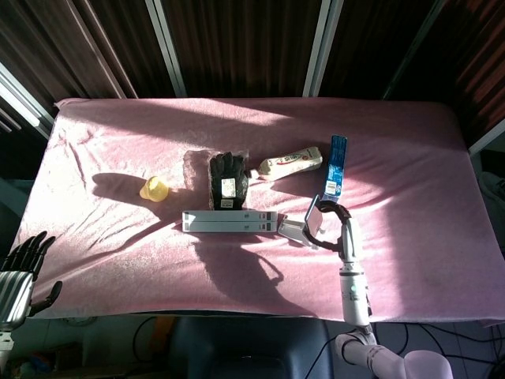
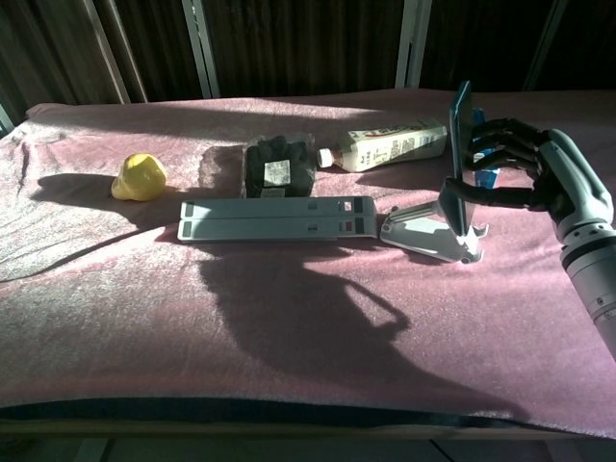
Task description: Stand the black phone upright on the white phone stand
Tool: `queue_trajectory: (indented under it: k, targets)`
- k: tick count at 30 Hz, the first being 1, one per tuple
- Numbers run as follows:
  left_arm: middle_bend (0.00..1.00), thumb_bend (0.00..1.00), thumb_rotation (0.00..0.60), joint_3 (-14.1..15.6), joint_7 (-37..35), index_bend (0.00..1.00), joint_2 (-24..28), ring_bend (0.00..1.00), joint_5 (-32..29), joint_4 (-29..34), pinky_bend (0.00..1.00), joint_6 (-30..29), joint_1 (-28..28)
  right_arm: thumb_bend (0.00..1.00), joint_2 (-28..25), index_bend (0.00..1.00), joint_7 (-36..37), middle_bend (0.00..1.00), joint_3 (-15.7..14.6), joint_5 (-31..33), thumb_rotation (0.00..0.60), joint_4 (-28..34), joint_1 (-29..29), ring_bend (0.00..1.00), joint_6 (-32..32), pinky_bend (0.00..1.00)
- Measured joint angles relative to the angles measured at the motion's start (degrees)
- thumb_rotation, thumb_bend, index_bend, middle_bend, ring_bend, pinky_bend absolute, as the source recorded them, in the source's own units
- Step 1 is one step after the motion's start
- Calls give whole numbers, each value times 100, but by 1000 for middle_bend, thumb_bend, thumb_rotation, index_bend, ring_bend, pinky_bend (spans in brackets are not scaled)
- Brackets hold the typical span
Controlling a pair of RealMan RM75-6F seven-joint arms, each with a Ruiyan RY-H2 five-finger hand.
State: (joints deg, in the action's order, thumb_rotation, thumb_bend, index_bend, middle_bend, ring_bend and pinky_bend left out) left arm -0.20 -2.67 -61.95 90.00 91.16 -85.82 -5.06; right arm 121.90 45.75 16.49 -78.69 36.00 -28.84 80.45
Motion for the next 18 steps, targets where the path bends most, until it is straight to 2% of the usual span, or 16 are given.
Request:
queue_trajectory:
  k: [6, 18]
  targets:
    - [0, 351, 600, 6, -8, 0, 4, 0, 10, 1, 121, -10, 4, 291, 40, 1000, 179, 717, 55, 108, 600, 18, 5, 514, -244, 352]
    - [0, 352, 600, 12, -53, 0, 17, 0, 32, -3, 121, -40, 16, 291, 87, 1000, 239, 717, -20, 1, 600, -82, 28, 514, -146, 352]
